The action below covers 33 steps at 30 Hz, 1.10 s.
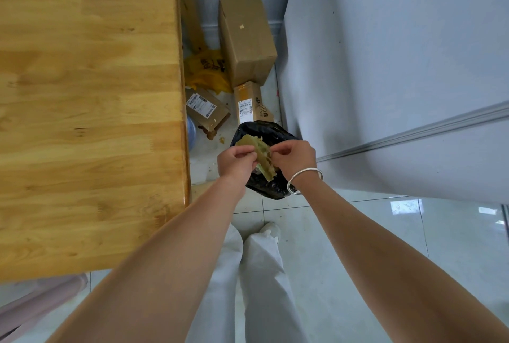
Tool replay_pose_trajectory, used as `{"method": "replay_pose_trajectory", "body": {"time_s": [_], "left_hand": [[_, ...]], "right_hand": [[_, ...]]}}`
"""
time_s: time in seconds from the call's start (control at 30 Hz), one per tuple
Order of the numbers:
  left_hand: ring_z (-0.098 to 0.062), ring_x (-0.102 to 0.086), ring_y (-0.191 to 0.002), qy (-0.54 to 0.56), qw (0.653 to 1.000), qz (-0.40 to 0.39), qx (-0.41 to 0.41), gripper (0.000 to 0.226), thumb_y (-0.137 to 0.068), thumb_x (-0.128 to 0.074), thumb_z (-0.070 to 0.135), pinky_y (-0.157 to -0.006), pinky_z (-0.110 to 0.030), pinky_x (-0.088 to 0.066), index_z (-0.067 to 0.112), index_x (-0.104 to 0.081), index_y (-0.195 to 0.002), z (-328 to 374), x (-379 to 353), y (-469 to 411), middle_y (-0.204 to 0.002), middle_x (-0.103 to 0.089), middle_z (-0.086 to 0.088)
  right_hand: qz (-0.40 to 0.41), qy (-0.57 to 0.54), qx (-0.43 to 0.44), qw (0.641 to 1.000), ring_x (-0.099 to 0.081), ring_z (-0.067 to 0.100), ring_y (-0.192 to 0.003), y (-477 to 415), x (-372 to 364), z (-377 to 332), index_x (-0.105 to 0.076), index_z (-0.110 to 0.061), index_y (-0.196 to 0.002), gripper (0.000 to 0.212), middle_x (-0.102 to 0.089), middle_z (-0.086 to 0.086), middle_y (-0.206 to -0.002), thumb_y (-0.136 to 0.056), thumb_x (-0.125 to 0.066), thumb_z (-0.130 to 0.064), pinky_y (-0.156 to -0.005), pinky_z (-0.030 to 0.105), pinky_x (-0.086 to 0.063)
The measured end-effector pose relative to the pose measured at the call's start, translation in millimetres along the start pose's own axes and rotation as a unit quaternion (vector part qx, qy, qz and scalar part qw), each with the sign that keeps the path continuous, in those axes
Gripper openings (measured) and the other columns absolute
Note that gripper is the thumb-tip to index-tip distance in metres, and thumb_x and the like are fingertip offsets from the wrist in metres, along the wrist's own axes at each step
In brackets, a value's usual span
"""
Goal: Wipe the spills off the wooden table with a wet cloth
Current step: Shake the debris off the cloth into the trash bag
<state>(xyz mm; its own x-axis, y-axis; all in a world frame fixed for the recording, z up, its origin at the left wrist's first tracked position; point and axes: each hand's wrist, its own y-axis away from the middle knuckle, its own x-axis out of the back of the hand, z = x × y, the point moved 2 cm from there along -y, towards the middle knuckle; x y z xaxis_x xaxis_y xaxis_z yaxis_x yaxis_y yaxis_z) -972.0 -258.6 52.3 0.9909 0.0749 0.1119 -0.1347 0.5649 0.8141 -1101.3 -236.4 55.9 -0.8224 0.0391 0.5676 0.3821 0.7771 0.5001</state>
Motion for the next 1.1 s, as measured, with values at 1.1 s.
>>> {"method": "replay_pose_trajectory", "body": {"time_s": [1.1], "left_hand": [[-0.031, -0.064, -0.103, 0.090, 0.996, 0.021, -0.010, 0.031, -0.092, -0.048, -0.012, -0.079, -0.033, -0.058, 0.012, -0.054, -0.074, 11, -2, 6, -0.104, -0.063, -0.014]], "right_hand": [[-0.037, -0.192, -0.031, 0.980, -0.063, 0.009, -0.071, 20, 3, 11, -0.073, -0.014, -0.105, 0.023, -0.070, 0.005, -0.090, -0.082, -0.072, -0.007, -0.064, 0.012, -0.054]]}}
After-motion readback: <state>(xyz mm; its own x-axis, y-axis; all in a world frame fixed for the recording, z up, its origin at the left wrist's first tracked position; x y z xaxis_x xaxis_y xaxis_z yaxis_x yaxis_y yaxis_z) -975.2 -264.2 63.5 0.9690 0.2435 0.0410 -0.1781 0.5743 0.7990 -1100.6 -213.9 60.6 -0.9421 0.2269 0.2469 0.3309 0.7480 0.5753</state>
